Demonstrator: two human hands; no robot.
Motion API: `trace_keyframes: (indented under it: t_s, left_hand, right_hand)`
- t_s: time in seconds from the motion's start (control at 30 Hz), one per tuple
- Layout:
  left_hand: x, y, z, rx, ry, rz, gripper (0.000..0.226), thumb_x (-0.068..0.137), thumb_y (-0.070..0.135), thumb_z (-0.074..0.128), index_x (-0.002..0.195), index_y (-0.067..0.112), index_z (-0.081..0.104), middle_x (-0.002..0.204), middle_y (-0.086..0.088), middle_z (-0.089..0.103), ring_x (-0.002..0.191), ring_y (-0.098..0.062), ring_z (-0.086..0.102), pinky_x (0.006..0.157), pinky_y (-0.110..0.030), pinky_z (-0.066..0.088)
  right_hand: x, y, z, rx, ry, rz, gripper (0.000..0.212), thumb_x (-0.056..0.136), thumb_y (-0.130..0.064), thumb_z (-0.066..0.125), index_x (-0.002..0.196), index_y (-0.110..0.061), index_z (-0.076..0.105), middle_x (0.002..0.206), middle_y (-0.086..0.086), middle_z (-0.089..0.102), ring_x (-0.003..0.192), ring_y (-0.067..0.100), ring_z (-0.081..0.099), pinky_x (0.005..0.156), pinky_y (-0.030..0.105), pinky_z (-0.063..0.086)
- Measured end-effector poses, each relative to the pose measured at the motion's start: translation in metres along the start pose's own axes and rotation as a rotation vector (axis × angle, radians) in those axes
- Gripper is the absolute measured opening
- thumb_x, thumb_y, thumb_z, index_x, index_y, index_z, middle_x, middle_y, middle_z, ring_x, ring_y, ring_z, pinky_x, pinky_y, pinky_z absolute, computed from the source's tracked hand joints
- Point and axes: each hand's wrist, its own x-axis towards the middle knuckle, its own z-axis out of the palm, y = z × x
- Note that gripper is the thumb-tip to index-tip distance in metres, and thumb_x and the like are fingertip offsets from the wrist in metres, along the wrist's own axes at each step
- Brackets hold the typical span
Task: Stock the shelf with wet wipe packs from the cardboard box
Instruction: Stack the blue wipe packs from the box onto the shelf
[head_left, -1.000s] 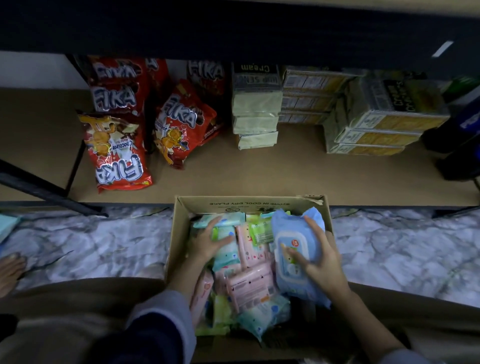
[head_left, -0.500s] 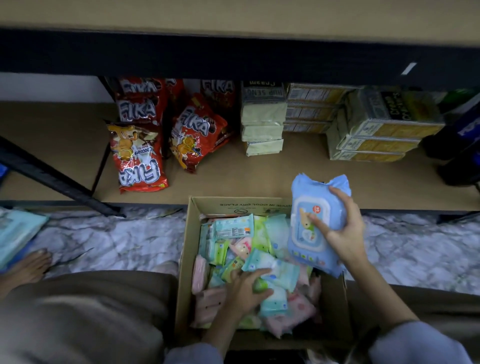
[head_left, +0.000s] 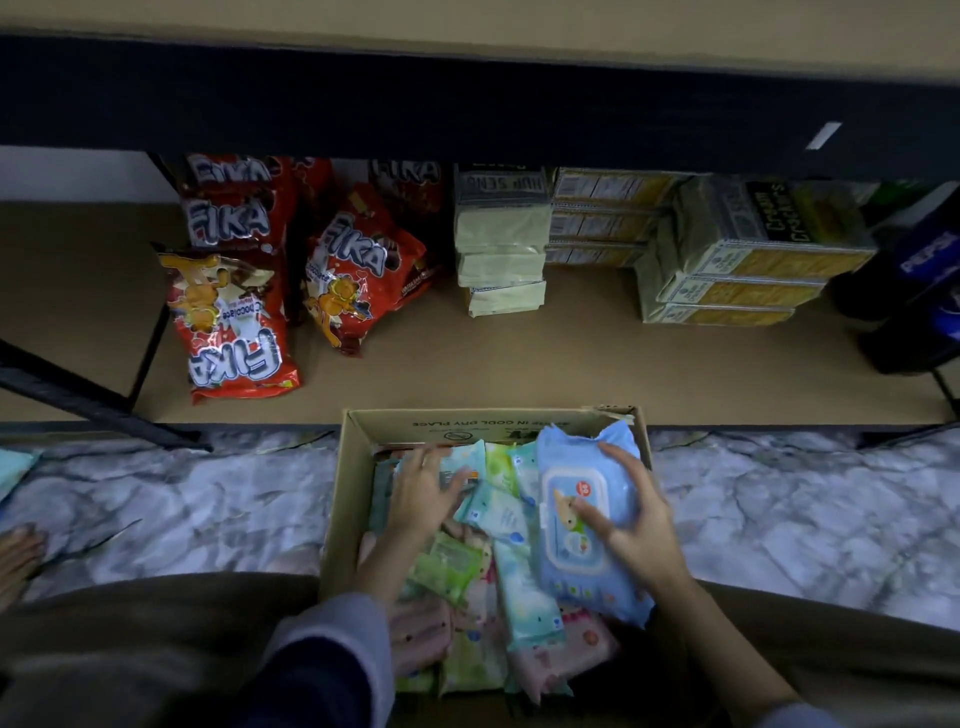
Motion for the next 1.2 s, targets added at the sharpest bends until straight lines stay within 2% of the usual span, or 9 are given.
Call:
trace_keyframes:
  t_s: [0.13,0.2,0.33,0.4,0.53,0.67,0.87,1.1,1.2]
  left_hand:
    - [0.034,-0.010,0.011,0.142,-0.225,-0.142,0.067,0.084,0.068,0.035,0.138,0.029,0.039,0.147,-0.003,0.032,0.141,-0.022,0.017,0.114,-0.041,0.017]
    - [0.029,-0.017,0.013,0.237,-0.302,-0.079,0.075,0.075,0.076,0.024,0.136,0.037,0.040,0.141,-0.004,0.037,0.139,-0.022,0.022,0.114,-0.042,0.016]
    - [0.001,-0.038,0.015,-0.008,-0.263,-0.033,0.097,0.051,0.089,0.034,0.122,0.025,0.056,0.116,-0.007,0.048,0.121,-0.023,0.045,0.102,-0.030,0.035]
    - [-0.010,-0.052,0.013,-0.103,-0.243,-0.023,0.092,0.049,0.093,0.042,0.104,0.023,0.061,0.107,-0.004,0.050,0.109,-0.018,0.052,0.095,-0.031,0.043]
    - [-0.015,-0.039,-0.009,-0.030,-0.401,-0.048,0.038,0.074,0.062,0.059,0.076,0.024,0.064,0.096,-0.006,0.059,0.101,-0.021,0.059,0.090,-0.032,0.045]
    - [0.001,-0.020,-0.025,0.134,-0.359,-0.160,0.051,0.095,0.045,0.040,0.060,0.012,0.058,0.084,-0.012,0.069,0.088,-0.023,0.063,0.083,-0.030,0.047]
    - [0.044,-0.011,-0.001,-0.005,-0.177,-0.035,0.022,0.090,0.010,0.054,0.105,-0.004,0.064,0.109,-0.021,0.062,0.102,-0.031,0.060,0.085,-0.025,0.038]
    - [0.053,-0.025,0.029,0.268,-0.233,0.032,0.060,0.082,0.048,0.030,0.133,0.023,0.046,0.135,-0.005,0.050,0.127,-0.024,0.041,0.102,-0.027,0.024]
    - [0.051,-0.033,0.024,0.136,-0.262,-0.028,0.046,0.086,0.027,0.044,0.130,0.015,0.046,0.114,-0.012,0.061,0.115,-0.030,0.052,0.089,-0.027,0.038]
  right_hand:
    - [0.011,0.010,0.005,-0.031,-0.034,0.031,0.061,0.061,-0.058,0.071,0.115,-0.055,0.041,0.121,-0.006,0.053,0.110,0.008,0.053,0.094,0.021,0.041]
    - [0.016,0.011,0.010,-0.045,-0.044,0.045,0.058,0.067,-0.046,0.075,0.113,-0.053,0.040,0.118,-0.008,0.053,0.105,0.006,0.051,0.088,0.008,0.038]
    - [0.018,0.019,0.015,0.051,-0.011,0.137,0.052,0.078,-0.025,0.074,0.117,-0.038,0.043,0.113,-0.011,0.055,0.099,0.005,0.057,0.083,0.019,0.047]
    - [0.017,0.020,0.015,0.064,0.004,0.149,0.050,0.080,-0.020,0.071,0.120,-0.032,0.043,0.108,-0.019,0.055,0.093,-0.011,0.057,0.077,0.011,0.047]
    - [0.017,0.017,0.015,0.087,0.001,0.176,0.049,0.081,-0.016,0.070,0.122,-0.026,0.045,0.103,-0.024,0.053,0.082,-0.023,0.054,0.067,0.001,0.043]
    - [0.016,0.015,0.014,0.095,-0.007,0.189,0.049,0.080,-0.020,0.071,0.119,-0.034,0.045,0.114,-0.020,0.055,0.091,-0.015,0.055,0.082,0.017,0.049]
    - [0.015,0.021,0.015,0.060,-0.010,0.158,0.049,0.073,-0.042,0.069,0.111,-0.058,0.041,0.121,-0.014,0.054,0.110,0.012,0.056,0.090,0.034,0.049]
    - [0.019,0.028,0.018,0.043,0.000,0.159,0.050,0.063,-0.060,0.063,0.108,-0.064,0.039,0.120,-0.012,0.054,0.110,0.013,0.055,0.092,0.037,0.049]
    - [0.021,0.027,0.018,0.047,0.002,0.155,0.050,0.072,-0.047,0.071,0.105,-0.066,0.038,0.116,-0.017,0.055,0.106,0.010,0.058,0.090,0.039,0.051]
